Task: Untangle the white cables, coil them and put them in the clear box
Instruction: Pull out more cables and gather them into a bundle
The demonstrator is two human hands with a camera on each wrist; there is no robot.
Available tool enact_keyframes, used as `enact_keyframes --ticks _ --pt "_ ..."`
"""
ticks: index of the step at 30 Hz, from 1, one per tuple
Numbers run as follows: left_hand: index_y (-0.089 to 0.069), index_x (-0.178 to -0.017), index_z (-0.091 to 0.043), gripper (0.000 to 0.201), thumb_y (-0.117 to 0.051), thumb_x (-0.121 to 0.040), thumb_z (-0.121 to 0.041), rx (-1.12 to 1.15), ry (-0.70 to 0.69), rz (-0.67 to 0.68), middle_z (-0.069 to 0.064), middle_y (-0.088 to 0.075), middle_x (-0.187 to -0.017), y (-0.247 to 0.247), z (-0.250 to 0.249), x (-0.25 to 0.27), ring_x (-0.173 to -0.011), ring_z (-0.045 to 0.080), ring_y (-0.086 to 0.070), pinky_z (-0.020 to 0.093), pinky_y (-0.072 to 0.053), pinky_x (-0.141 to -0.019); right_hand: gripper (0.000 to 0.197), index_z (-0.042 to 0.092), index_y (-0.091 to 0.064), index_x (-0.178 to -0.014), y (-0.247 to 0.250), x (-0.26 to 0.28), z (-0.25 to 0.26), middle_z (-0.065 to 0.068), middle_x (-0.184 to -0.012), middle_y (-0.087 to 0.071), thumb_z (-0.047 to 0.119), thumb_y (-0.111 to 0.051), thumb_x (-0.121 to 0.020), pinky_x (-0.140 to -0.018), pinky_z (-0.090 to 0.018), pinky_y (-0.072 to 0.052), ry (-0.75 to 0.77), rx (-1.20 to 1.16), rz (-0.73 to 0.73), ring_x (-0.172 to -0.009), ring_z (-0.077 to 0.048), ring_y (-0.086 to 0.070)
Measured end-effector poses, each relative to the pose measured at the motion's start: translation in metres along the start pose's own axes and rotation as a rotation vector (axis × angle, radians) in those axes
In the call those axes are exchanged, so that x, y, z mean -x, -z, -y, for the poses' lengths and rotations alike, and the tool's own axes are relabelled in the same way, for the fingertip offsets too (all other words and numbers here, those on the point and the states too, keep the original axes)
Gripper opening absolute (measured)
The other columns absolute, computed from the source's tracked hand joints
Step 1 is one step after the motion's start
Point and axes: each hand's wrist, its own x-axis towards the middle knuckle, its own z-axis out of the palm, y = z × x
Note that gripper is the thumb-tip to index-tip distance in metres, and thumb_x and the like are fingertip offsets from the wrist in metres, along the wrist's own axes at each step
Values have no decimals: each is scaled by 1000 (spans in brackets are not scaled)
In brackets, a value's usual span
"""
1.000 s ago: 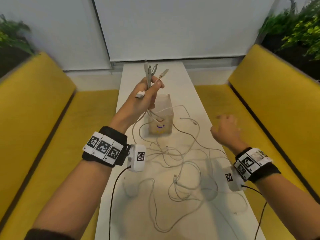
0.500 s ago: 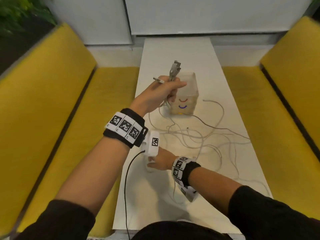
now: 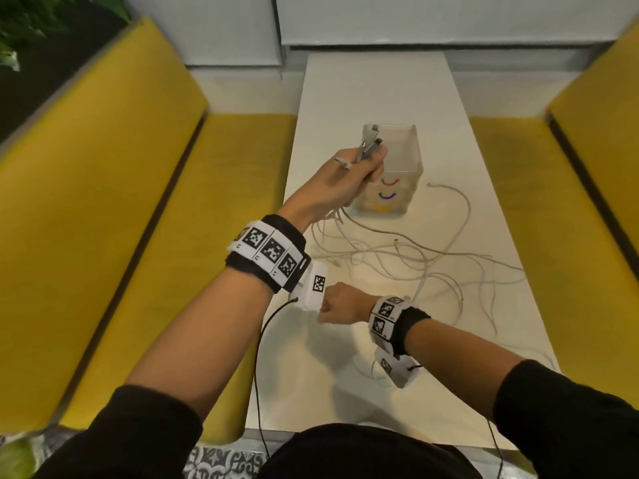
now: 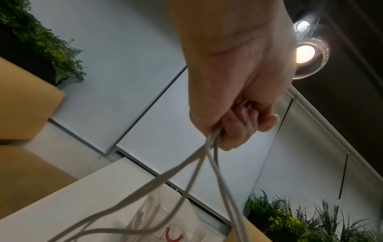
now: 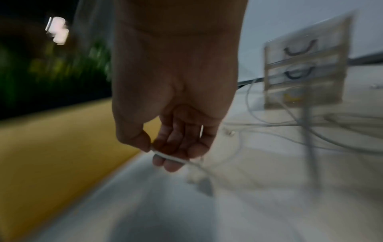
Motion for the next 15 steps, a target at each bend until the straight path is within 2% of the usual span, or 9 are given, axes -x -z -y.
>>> enact_keyframes --ticks 1,3,6,8,9,11,12,13,15 --pt "-42 -68 -23 40 -46 -106 -33 -8 -3 -23 -10 -31 -55 0 0 0 -47 6 -25 20 -22 -44 12 13 -58 -89 11 10 1 -5 -74 -62 24 -58 -88 -77 -33 -51 -17 -140 15 -76 -25 -61" --pt "-42 -65 -29 38 -55 -101 -27 12 25 -85 -11 -32 -55 3 3 -1 -47 6 -26 21 -22 -45 23 9 -59 -108 39 36 2 -3 -62 -65 19 -51 -89 -80 -31 -53 -23 -389 63 -73 -24 -65" --pt "-35 -60 -27 37 -58 -88 -20 92 65 -183 -9 -30 -54 12 4 -7 -49 10 -22 26 -19 -47 20 7 -59 -98 90 89 -11 -8 -59 -62 9 -44 -85 -64 -27 -50 53 -691 77 -60 -27 -64" --pt "-33 -59 -25 37 -55 -87 -17 152 104 -228 -8 -28 -52 17 0 -12 -49 12 -19 28 -16 -47 13 7 -55 -103 125 131 -25 -13 -75 -68 3 -46 -94 -60 -30 -47 104 -796 16 -59 -25 -62" --pt "-32 -59 -24 39 -55 -89 -17 168 120 -228 -8 -28 -51 18 -4 -15 -49 13 -18 28 -14 -47 13 6 -52 -110 140 150 -31 -15 -89 -72 3 -47 -99 -59 -31 -47 143 -832 -30 -60 -24 -62" --pt "-35 -59 -24 42 -54 -97 -24 154 161 -197 -8 -29 -49 13 -10 -23 -47 11 -18 26 -13 -44 26 6 -47 -126 167 181 -38 -16 -119 -69 1 -46 -100 -61 -31 -53 229 -946 -146 -65 -26 -67" --pt "-39 -60 -23 42 -53 -99 -31 128 178 -185 -9 -30 -49 8 -12 -27 -45 10 -20 24 -13 -42 35 6 -45 -133 178 191 -39 -16 -127 -66 -2 -45 -99 -63 -32 -56 271 -1014 -219 -68 -27 -70" --pt "-44 -61 -23 42 -52 -100 -36 110 189 -180 -9 -30 -49 2 -14 -31 -44 9 -21 23 -15 -41 41 7 -45 -137 187 198 -39 -15 -129 -65 -4 -46 -98 -64 -32 -58 307 -1071 -303 -70 -26 -71" --pt "-47 -67 -21 37 -50 -101 -36 156 195 -153 -7 -29 -51 -15 -14 -39 -44 10 -23 22 -20 -40 42 4 -49 -137 196 199 -38 -15 -119 -70 -1 -51 -95 -66 -31 -60 334 -1158 -499 -72 -23 -72"
